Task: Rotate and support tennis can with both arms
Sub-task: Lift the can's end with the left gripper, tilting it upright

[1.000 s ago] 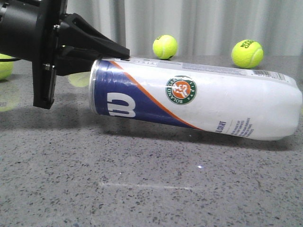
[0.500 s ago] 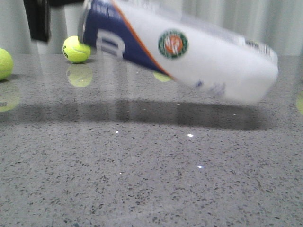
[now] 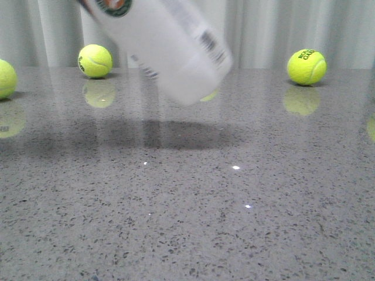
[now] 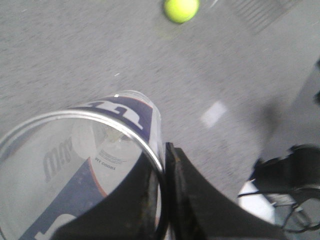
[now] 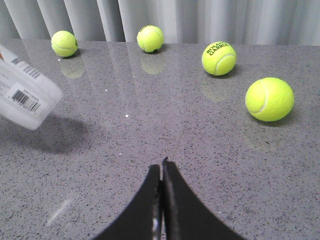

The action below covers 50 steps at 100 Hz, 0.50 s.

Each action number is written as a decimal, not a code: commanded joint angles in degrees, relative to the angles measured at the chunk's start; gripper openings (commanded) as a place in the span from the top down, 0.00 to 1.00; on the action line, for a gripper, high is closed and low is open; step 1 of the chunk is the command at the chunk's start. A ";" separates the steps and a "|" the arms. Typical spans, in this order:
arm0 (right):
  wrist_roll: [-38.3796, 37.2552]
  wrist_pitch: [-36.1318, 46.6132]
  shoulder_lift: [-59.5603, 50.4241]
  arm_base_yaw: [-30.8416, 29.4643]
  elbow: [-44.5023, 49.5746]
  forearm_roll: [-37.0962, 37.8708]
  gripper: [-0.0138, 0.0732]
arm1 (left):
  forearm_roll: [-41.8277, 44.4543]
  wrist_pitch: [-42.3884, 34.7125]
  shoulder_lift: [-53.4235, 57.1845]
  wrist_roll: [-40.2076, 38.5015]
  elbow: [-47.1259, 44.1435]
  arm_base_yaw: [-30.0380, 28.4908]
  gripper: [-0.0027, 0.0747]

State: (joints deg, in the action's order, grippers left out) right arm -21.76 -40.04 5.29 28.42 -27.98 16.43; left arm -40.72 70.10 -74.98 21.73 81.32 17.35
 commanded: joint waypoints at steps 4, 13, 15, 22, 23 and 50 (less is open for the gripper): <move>0.19 4.71 0.64 -0.26 -1.22 1.31 0.91 | 6.69 -0.37 1.58 -5.96 4.36 3.98 0.99; 0.19 4.71 0.64 -0.26 -1.22 1.31 0.91 | 12.91 0.74 1.09 -9.08 5.77 7.98 0.99; 0.19 4.71 0.64 -0.26 -1.22 1.31 0.91 | 14.31 0.88 0.96 -9.61 5.95 8.96 0.99; 0.19 4.71 0.64 -0.26 -1.22 1.31 0.91 | 18.79 0.75 0.81 -11.36 6.06 12.08 0.99; 0.19 4.71 0.64 -0.26 -1.22 1.31 0.91 | 19.26 0.75 0.81 -11.60 6.06 12.37 0.99; 0.19 4.71 0.64 -0.26 -1.22 1.31 0.91 | 27.63 -0.16 -0.16 -14.83 6.06 18.07 0.99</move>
State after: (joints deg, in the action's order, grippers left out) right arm -21.76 -40.04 5.29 28.42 -27.98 16.43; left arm -13.55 71.90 -76.04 7.86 85.78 34.43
